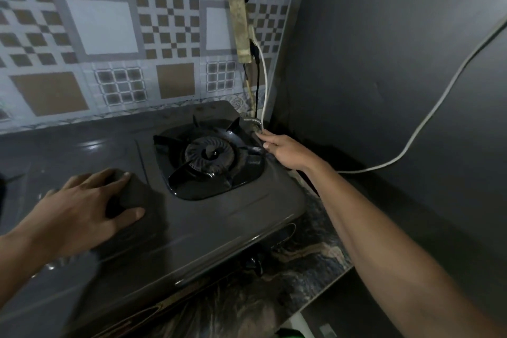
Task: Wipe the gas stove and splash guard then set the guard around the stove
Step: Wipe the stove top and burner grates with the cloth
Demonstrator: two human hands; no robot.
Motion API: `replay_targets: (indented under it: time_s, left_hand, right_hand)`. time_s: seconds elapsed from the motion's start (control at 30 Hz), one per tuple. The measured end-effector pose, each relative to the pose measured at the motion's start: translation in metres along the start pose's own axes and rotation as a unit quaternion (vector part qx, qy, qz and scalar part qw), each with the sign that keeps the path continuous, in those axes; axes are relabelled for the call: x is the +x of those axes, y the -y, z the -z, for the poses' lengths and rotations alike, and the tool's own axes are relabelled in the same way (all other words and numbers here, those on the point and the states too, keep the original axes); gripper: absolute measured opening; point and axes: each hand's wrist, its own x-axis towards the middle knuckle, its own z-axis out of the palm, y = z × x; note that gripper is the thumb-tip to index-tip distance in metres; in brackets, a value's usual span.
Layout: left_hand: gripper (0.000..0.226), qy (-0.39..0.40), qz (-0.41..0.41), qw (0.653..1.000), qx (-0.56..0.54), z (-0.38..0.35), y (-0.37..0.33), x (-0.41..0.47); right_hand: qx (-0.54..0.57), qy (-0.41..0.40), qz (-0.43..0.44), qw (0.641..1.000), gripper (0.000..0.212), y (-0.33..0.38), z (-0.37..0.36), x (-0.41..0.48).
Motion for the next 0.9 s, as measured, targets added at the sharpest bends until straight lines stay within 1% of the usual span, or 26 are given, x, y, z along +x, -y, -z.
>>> replay_targets:
  time_s: [0.13,0.23,0.3,0.4,0.47,0.53,0.63,0.7,0.77,0.8,0.9]
  left_hand:
    - [0.101,-0.024,0.001,1.0,-0.015,0.001,0.002,0.0]
    - [0.098,-0.057,0.035,0.998,-0.023,0.009,0.008,0.007]
    - [0.105,-0.049,0.057,0.997,-0.023,0.012,0.013,0.012]
    - [0.12,-0.02,0.063,0.997,-0.034,0.012,0.015,0.017]
    - [0.124,-0.01,0.065,0.997,-0.028,0.014,0.013,0.016]
    - [0.123,-0.005,0.066,0.998,-0.015,0.017,0.011,0.014]
    - [0.116,-0.008,0.061,0.998,-0.008,0.019,0.01,0.013]
    - [0.113,-0.004,0.056,0.998,-0.02,0.021,0.01,0.012]
    - [0.117,-0.005,0.055,0.997,-0.051,0.027,0.013,0.013]
    - [0.118,-0.007,0.06,0.997,-0.057,0.031,0.016,0.014]
    - [0.11,-0.003,0.087,0.996,-0.037,0.034,0.026,0.015]
  right_hand:
    - [-0.012,0.017,0.006,1.0,0.045,0.008,0.004,0.041]
    - [-0.011,0.026,-0.003,1.0,0.044,0.013,0.006,0.072]
    - [-0.016,0.029,-0.006,0.999,0.044,0.021,0.008,0.09]
    - [-0.053,0.034,0.001,0.998,0.044,0.034,0.013,0.109]
    - [-0.073,0.041,-0.002,0.996,0.044,0.042,0.015,0.123]
    - [-0.101,0.046,-0.004,0.994,0.045,0.05,0.016,0.137]
    - [-0.165,0.062,0.001,0.984,0.048,0.066,0.015,0.153]
    - [-0.212,0.08,0.002,0.974,0.052,0.081,0.011,0.16]
    - [-0.249,0.091,0.003,0.964,0.057,0.099,0.003,0.164]
    - [-0.262,0.095,0.006,0.96,0.057,0.109,-0.004,0.165]
    - [-0.295,0.11,0.021,0.949,0.058,0.136,-0.029,0.164]
